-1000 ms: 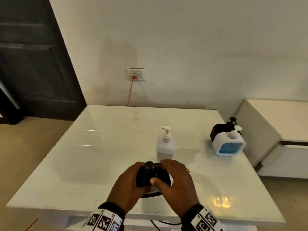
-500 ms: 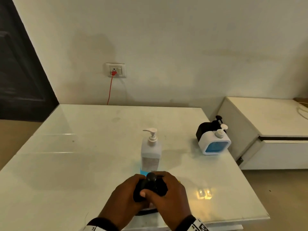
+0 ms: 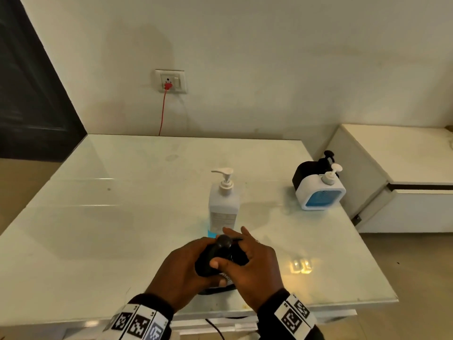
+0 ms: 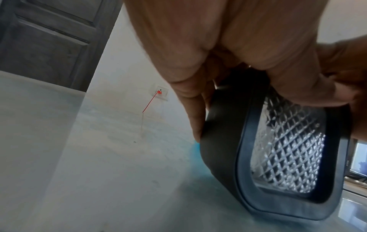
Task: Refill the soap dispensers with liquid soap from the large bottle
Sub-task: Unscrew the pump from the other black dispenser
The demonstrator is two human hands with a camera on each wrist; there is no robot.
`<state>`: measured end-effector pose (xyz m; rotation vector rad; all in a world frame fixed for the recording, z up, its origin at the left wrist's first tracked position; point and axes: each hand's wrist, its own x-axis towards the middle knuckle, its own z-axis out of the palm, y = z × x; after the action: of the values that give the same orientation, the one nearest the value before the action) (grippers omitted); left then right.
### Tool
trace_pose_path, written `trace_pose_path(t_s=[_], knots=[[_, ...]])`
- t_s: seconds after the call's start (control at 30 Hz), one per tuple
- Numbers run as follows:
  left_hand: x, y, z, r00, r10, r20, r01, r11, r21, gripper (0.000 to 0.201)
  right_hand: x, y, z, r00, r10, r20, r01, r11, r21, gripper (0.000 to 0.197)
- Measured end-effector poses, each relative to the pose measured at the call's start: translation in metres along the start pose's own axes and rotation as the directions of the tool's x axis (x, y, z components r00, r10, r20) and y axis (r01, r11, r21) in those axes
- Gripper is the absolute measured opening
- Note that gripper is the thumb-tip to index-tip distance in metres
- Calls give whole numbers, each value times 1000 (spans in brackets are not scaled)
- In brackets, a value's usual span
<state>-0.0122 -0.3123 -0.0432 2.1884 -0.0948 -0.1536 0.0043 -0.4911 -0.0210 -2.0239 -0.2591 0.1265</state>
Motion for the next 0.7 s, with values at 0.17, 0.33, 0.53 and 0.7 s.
trace_pose_path(t_s=[0.17, 0.33, 0.53, 0.7], knots=[[0, -3, 0, 1000, -5, 8, 5, 1000, -26, 68, 4, 9, -2, 993, -116, 24, 117, 991, -58, 39], [1, -1, -6, 997, -17, 79, 17, 1000, 10, 58, 6, 8, -13, 971, -155, 184, 164, 986, -34, 48], [2, -1, -2, 1000, -5, 2, 5, 1000, 14, 53, 6, 0, -16, 990, -95, 105, 91, 995, 41, 45], [2, -1, 3, 997, 36, -63, -35, 999, 13, 53, 7, -2, -17, 997, -75, 15, 75, 997, 10, 35]])
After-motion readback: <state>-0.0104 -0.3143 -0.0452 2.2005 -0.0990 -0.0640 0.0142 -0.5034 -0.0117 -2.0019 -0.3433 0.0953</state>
